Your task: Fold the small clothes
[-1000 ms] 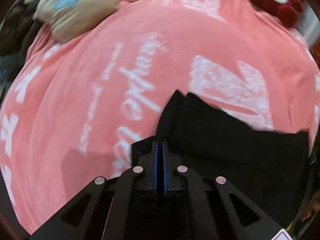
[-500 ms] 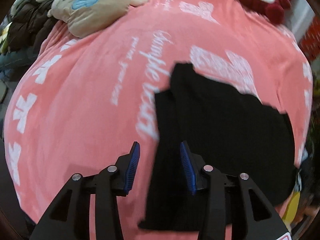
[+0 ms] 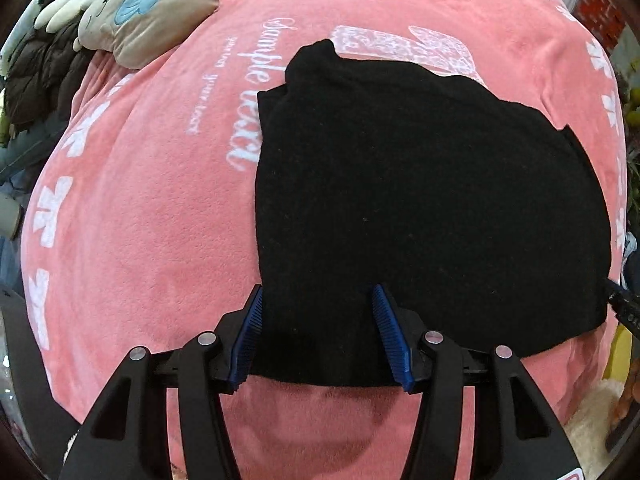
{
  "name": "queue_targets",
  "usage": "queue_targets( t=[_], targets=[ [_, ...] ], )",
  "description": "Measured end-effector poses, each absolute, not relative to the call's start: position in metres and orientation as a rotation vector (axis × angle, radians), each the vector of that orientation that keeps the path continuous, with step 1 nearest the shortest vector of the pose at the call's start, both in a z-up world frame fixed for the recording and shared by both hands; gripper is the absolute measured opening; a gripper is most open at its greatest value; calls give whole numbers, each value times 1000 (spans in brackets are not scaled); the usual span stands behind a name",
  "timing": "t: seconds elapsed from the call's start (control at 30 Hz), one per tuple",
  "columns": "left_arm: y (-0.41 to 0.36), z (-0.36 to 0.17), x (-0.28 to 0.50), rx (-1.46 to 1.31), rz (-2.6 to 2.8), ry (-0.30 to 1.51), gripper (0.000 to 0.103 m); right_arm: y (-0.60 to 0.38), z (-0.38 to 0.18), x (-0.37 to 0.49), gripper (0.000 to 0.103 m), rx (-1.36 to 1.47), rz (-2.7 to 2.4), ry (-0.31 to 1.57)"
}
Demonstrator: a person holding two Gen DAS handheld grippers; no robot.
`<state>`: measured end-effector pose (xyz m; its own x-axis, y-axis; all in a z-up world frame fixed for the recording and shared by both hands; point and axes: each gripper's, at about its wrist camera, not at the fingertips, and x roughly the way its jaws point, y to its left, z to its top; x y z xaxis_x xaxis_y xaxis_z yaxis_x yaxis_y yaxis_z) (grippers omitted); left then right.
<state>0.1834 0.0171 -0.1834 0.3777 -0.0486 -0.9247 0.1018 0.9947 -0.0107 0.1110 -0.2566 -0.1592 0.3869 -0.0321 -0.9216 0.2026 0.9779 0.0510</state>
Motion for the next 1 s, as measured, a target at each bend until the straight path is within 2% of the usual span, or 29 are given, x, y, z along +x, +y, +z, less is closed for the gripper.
queue_targets(
  t=[0.13, 0.23, 0.4, 0.47, 0.5, 0.57, 0.73, 0.83, 0.93, 1.0],
  targets=[
    [21, -176, 179, 38, -98, 1181, 54, -259, -143, 102, 25, 237, -126, 1110],
    [23, -178, 175, 29, -90, 1188, 54, -261, -176, 107, 25, 233, -121, 1211],
    [25, -177, 168, 30, -99, 1196, 55, -259, -149, 93, 26, 243, -140, 1116],
    [28, -176, 166, 15, -118, 1199, 63, -258, -144, 85, 31, 244, -131, 1098],
    [31, -176, 165, -26, -144, 1203, 66, -257, -143, 80, 31, 231, -135, 1087],
    [42, -176, 165, -144, -195, 1202, 78, -258, -143, 71, 31, 222, -129, 1070],
    [90, -191, 170, -577, -190, 1208, 80, -272, -142, 71, 32, 283, -116, 1042],
    [105, -207, 170, -805, -154, 1192, 87, -269, -146, 69, 39, 279, -109, 1047],
    [106, -210, 176, -892, -116, 1179, 91, -268, -154, 70, 40, 302, -114, 1063],
    [103, -209, 180, -896, -84, 1168, 91, -271, -155, 69, 48, 327, -122, 1052]
  ],
)
